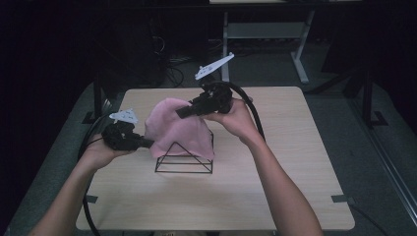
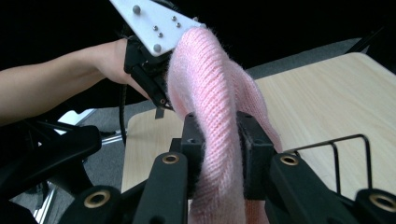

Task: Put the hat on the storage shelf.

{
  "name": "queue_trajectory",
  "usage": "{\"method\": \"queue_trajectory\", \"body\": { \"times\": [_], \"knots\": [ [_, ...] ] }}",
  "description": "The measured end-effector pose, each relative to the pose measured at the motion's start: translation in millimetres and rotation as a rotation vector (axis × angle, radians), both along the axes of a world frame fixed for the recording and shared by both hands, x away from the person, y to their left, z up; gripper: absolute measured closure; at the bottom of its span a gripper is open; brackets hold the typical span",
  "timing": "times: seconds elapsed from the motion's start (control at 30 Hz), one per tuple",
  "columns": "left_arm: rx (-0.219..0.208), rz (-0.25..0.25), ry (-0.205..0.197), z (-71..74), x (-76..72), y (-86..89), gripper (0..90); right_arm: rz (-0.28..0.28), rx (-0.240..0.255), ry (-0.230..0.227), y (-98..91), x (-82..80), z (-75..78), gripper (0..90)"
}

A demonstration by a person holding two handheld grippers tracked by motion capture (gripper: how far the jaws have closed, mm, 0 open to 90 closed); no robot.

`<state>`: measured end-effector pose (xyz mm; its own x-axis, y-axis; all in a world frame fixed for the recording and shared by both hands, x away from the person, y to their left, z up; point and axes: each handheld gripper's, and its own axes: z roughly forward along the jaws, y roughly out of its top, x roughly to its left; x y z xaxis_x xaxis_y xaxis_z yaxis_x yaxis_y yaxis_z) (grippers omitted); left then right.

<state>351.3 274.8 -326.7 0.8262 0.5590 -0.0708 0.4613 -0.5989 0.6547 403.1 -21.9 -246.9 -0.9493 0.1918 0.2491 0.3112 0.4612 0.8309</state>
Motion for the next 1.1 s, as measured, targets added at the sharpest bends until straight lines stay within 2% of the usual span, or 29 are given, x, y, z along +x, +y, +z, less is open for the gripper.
{"method": "queue_trajectory", "body": {
  "times": [0.37,0.43,0.57,0.73,0.8,0.87,0.97,1.1],
  "knots": [
    [0.045,-0.001,0.017,-15.2,0.9,-2.4,83.8,0.016,-0.004,0.042,-0.6,-1.1,-22.7,73.8],
    [0.059,-0.007,0.018,-17.4,1.2,-2.2,83.8,0.015,-0.010,0.047,-1.5,-1.4,-27.9,72.3],
    [0.059,-0.005,0.023,-20.5,0.9,-1.3,83.8,0.007,-0.018,0.055,-4.1,-2.3,-32.0,68.1],
    [0.057,0.002,0.026,-23.4,0.1,-0.4,83.8,-0.004,-0.023,0.044,-6.1,-4.4,-31.9,63.4],
    [0.078,-0.003,0.025,-24.6,0.1,-0.3,83.8,-0.009,-0.025,0.039,-6.9,-6.7,-30.8,62.7],
    [0.082,-0.002,0.024,-26.0,-0.1,-0.3,83.9,-0.008,-0.032,0.020,-7.7,-7.5,-30.5,61.8],
    [0.082,-0.002,0.029,-29.2,0.1,0.3,83.9,-0.016,-0.018,0.013,-10.3,-9.7,-28.3,65.4],
    [0.088,0.000,0.034,-34.0,0.5,0.1,83.8,-0.010,-0.027,0.011,-11.1,-10.2,-29.5,74.2]
  ]
}}
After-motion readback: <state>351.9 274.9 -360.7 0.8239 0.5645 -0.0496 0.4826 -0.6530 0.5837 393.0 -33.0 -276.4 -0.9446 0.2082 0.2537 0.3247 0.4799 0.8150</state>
